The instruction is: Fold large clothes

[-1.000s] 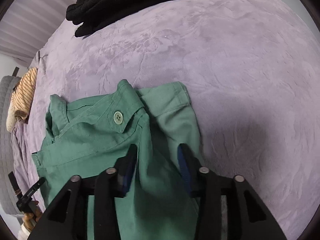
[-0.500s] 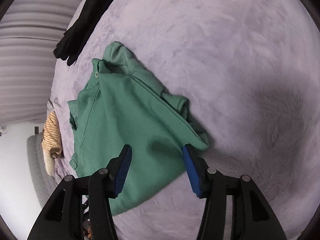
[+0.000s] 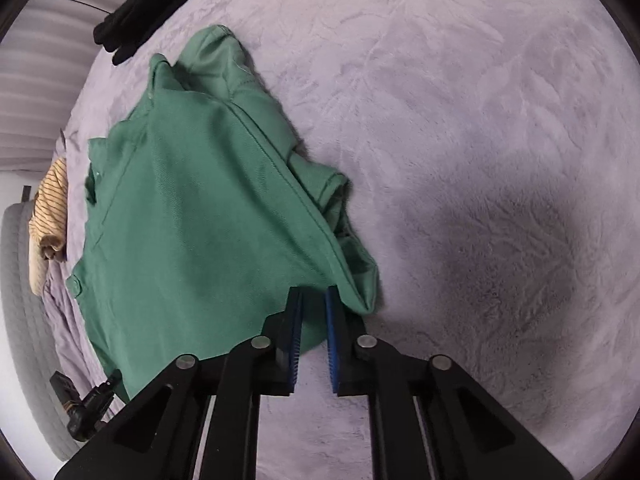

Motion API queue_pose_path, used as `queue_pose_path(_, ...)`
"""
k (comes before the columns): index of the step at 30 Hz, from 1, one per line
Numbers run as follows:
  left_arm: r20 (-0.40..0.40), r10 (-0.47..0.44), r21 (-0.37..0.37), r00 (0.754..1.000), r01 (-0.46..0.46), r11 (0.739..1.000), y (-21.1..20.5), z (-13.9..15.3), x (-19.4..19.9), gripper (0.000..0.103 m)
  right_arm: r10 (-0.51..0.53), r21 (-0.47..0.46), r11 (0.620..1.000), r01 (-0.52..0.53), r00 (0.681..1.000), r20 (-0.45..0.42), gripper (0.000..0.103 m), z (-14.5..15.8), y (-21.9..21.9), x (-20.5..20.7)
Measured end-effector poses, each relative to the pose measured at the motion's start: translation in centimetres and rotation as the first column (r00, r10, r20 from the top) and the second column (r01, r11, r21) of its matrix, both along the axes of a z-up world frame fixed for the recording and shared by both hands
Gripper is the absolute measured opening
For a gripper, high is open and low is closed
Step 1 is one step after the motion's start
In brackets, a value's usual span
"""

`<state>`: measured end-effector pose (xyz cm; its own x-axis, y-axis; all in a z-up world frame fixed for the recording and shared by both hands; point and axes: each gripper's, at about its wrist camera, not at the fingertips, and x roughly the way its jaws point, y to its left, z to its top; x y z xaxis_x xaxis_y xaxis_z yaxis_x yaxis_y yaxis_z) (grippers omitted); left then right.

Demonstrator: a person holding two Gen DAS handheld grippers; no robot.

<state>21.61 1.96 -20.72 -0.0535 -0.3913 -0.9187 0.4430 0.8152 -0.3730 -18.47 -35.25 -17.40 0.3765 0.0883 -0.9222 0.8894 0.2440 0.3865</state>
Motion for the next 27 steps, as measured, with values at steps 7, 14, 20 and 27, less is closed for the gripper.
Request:
queue_pose_path(7,0.095,0.056,0.113,0.994,-0.067,0.991,2.2,3.3,0.2,0.055,-0.024,-0.068,0.997,0.023,0.999,-0.022,0.004,3.1,0.6,-1.7)
queue_pose_path(14,0.126,0.011,0.075,0.992,-0.021,0.997,0.4,4.9,-0.7,0.055,0.127,-0.178,0.976,-0.124,0.992,0.004,0.004,6.0,1.6,1.8)
queue_pose_path(20,0.121,0.006,0.171,0.993,-0.026,0.985,-1.6,-0.3,-0.6,0.062,0.217,-0.182,0.957,-0.227,0.974,-0.07,0.005,3.1,1.4,6.4)
queue_pose_path(27,0.106,0.031,0.154,0.994,-0.047,0.987,1.6,1.1,-0.9,0.062,0.223,-0.161,0.957,-0.242,0.966,-0.129,0.003,0.9,0.4,4.4)
